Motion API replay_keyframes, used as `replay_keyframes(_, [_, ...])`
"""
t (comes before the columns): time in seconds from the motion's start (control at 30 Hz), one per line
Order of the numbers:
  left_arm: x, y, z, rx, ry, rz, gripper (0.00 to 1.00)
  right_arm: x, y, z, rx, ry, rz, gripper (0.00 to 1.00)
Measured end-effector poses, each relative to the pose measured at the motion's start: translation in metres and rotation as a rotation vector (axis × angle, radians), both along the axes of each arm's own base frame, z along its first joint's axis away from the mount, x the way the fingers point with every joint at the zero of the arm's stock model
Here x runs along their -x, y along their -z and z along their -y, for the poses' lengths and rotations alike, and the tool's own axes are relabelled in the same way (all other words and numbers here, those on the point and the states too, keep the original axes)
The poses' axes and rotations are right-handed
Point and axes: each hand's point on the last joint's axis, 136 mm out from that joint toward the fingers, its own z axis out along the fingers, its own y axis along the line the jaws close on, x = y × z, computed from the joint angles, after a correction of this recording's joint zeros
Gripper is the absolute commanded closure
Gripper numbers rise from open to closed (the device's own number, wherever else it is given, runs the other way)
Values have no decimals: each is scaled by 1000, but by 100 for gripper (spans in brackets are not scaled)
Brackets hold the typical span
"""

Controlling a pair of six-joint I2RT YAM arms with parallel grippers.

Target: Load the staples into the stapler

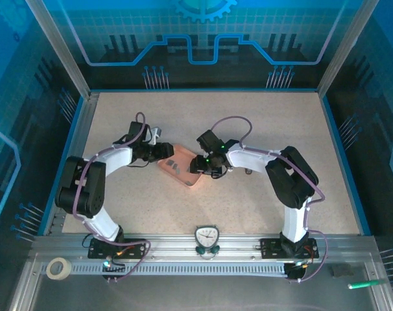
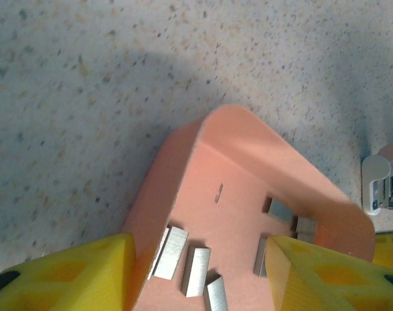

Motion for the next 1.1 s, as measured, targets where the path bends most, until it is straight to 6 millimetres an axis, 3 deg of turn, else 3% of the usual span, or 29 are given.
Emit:
replay_keyframes(0.33, [40, 7, -5, -20, -22, -34, 41, -37, -1, -2, 16, -10, 55, 43])
replay_keyframes(0.47, [52, 10, -3, -28, -27, -53, 37, -49, -10, -3, 30, -27, 88, 43])
replay_keyframes(0.63, [52, 1, -12, -70, -79, -35, 34, -57, -24, 4, 92, -43, 129, 43])
replay_keyframes(0.8, [47, -8, -23, -105, -141, -1, 34, -47, -36, 19, 206, -65, 136, 50])
replay_keyframes(0.93, [44, -12, -32, -117, -190, 11, 33, -39, -57, 4, 241, -117, 170, 56])
replay_keyframes(1.1, [39, -16, -48, -118, -257, 18, 33, -30, -75, -37, 231, -199, 207, 61])
